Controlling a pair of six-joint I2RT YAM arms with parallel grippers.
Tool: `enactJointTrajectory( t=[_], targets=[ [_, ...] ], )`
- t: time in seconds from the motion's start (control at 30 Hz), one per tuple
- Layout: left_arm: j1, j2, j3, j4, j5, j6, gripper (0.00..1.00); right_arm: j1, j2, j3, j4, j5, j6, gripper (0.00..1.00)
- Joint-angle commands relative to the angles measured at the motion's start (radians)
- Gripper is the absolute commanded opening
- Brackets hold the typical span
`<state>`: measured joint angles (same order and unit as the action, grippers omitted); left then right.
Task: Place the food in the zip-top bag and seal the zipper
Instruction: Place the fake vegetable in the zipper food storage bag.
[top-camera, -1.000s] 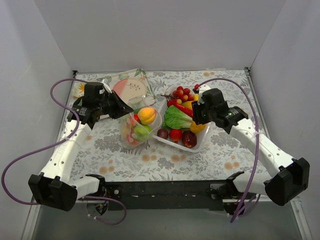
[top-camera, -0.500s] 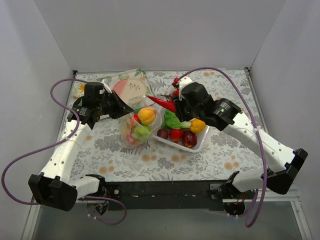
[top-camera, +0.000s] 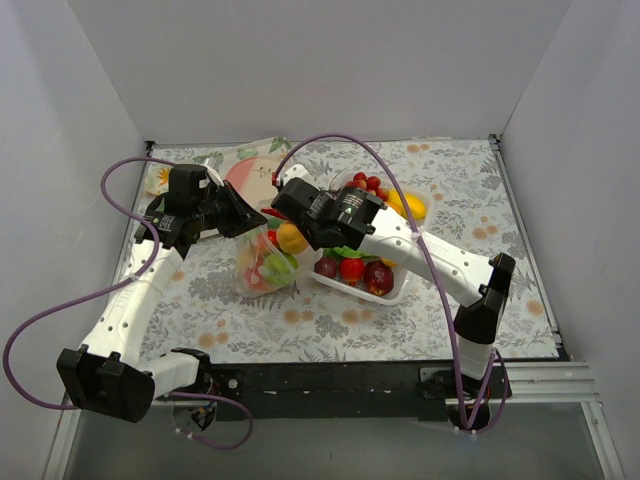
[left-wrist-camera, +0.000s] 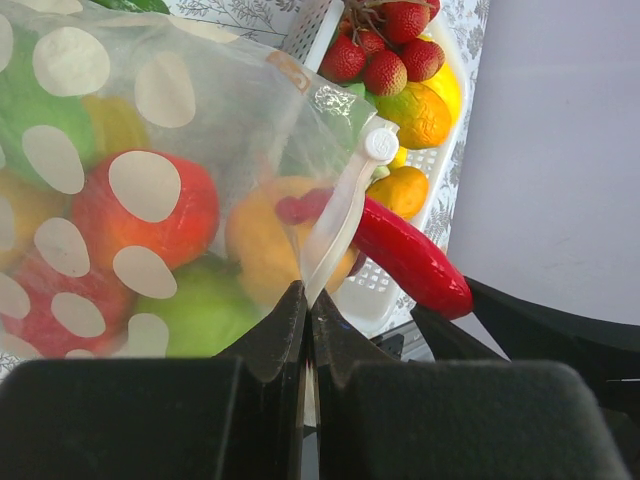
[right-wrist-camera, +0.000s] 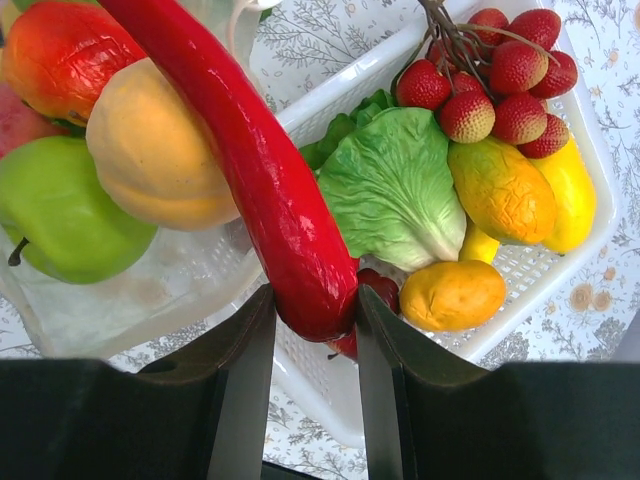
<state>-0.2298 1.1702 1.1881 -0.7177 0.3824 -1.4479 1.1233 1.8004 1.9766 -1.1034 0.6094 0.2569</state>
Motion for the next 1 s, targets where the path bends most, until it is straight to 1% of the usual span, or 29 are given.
enactJointTrajectory(
  t=[0.0,0.07,0.1,0.17,0.2,0.23,0.37,0.4,0.47,0.53,0.57,0.63,0.73,0.77,0.8,0.9,0.93,0.97],
  targets=[
    [0.003,-0.041,0.016,0.026,0.026,-0.008,0.00,0.020,-0.003,0.113,-0.038,-0.012,-0.001,0.31],
    [0.001,-0.043,0.015,0.027,0.029,-0.009,0.00,0.021,0.002,0.120,-0.020,-0.049,-0.011,0.33],
    [0.001,-0.043,0.015,0.029,0.029,-0.009,0.00,0.024,0.002,0.119,-0.009,-0.084,-0.013,0.36],
    [0.003,-0.043,0.011,0.029,0.030,-0.009,0.00,0.027,0.002,0.117,0.011,-0.108,-0.016,0.38],
    [0.001,-0.043,0.013,0.031,0.033,-0.008,0.00,0.030,0.002,0.117,0.028,-0.123,-0.016,0.44],
    [0.003,-0.044,0.008,0.032,0.033,-0.012,0.00,0.029,0.005,0.117,0.039,-0.125,-0.016,0.46],
    [0.001,-0.043,0.008,0.037,0.036,-0.014,0.00,0.029,0.037,0.142,0.050,-0.149,-0.013,0.54],
    [0.003,-0.043,0.008,0.038,0.036,-0.014,0.00,0.029,0.042,0.142,0.056,-0.166,-0.012,0.57],
    [0.003,-0.043,0.005,0.038,0.038,-0.014,0.00,0.027,0.045,0.122,0.095,-0.201,-0.007,0.61],
    [0.001,-0.046,0.002,0.040,0.039,-0.016,0.00,0.029,0.034,0.093,0.158,-0.229,-0.004,0.62],
    [0.003,-0.047,-0.001,0.041,0.038,-0.017,0.00,0.029,0.030,0.068,0.175,-0.243,-0.001,0.63],
    [0.001,-0.049,-0.001,0.041,0.038,-0.017,0.00,0.027,0.022,0.053,0.206,-0.250,0.010,0.64],
    [0.003,-0.049,0.001,0.041,0.038,-0.017,0.00,0.023,-0.005,0.028,0.206,-0.200,0.028,0.64],
    [0.001,-0.049,0.001,0.041,0.038,-0.017,0.00,0.006,-0.022,0.012,0.223,-0.194,0.039,0.60],
    [0.003,-0.050,0.002,0.040,0.036,-0.017,0.00,-0.003,-0.044,-0.043,0.238,-0.192,0.044,0.58],
    [0.001,-0.052,0.002,0.041,0.036,-0.017,0.00,-0.065,-0.162,-0.163,0.333,-0.227,0.073,0.59],
    [0.003,-0.052,0.002,0.041,0.036,-0.017,0.00,-0.086,-0.235,-0.256,0.367,-0.244,0.088,0.60],
    [0.003,-0.052,0.002,0.040,0.036,-0.017,0.00,-0.133,-0.274,-0.321,0.438,-0.284,0.099,0.61]
  ],
)
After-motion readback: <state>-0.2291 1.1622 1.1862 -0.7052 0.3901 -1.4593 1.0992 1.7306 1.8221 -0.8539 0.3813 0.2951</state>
